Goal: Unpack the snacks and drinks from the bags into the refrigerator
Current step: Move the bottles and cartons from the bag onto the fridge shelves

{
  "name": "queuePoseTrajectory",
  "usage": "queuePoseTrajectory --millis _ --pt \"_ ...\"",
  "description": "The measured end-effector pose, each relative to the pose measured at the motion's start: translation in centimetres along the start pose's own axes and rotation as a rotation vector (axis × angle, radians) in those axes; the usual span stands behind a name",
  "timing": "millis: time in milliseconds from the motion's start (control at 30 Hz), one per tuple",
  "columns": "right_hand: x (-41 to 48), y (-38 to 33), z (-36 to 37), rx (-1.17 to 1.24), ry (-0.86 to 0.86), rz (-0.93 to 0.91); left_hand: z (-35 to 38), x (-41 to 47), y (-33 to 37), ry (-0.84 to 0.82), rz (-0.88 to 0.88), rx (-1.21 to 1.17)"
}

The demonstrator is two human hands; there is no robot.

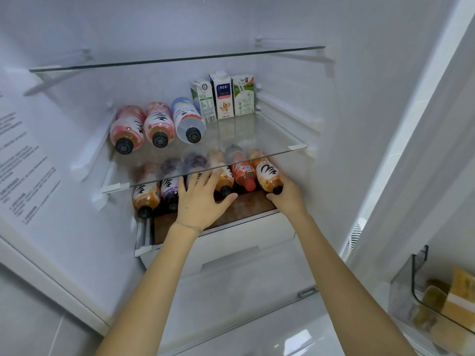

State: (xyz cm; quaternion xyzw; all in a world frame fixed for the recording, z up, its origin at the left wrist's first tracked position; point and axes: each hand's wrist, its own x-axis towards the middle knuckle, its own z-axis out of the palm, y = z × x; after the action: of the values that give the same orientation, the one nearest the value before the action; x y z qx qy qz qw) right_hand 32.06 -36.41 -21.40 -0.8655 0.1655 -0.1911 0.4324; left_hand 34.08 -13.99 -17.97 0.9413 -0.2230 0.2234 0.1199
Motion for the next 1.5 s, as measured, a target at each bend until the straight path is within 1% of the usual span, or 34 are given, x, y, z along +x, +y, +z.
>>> queuePoseTrajectory --millis 100,200,333,567,900,967,1133,1300,1500 --pt "0.0 0.3 -0.5 0.003 -0.016 0.010 0.0 0.4 -0.1 -0.008 -0.002 0.014" --pt "0.4 0.3 -0.4 0.013 0.013 0.005 0.1 0.7 -0.3 -0.014 -0.002 0.020" --pt "0.3 0.1 0.3 -0.082 0.070 -0.045 0.4 0.8 -0.7 -0.015 -0.007 0.028" --pt "0.2 -0.2 0.4 -0.152 0.073 -0.068 1.3 0.1 -0.6 -0.075 -0.014 0.014" --pt "0.3 -1.3 0.0 -0.172 0.033 0.018 1.1 -0.9 -0.3 -0.097 -0.031 0.033" --pt "-0.1 -1.5 0.1 -0.224 0.037 -0.047 0.9 -1.0 -0.2 -0.096 -0.035 0.032" --pt "-3.1 -3.1 0.5 -0.368 0.096 -0.315 0.5 -1.7 -0.4 -0.105 -0.033 0.031" --pt "-6.0 -4.4 0.2 -0.502 0.005 -0.323 0.1 -2.9 -0.9 -0.074 -0.017 0.005" --pt "-8.6 -5.2 -0.8 -0.535 0.033 -0.330 -1.1 -4.7 -0.9 -0.064 -0.018 0.002"
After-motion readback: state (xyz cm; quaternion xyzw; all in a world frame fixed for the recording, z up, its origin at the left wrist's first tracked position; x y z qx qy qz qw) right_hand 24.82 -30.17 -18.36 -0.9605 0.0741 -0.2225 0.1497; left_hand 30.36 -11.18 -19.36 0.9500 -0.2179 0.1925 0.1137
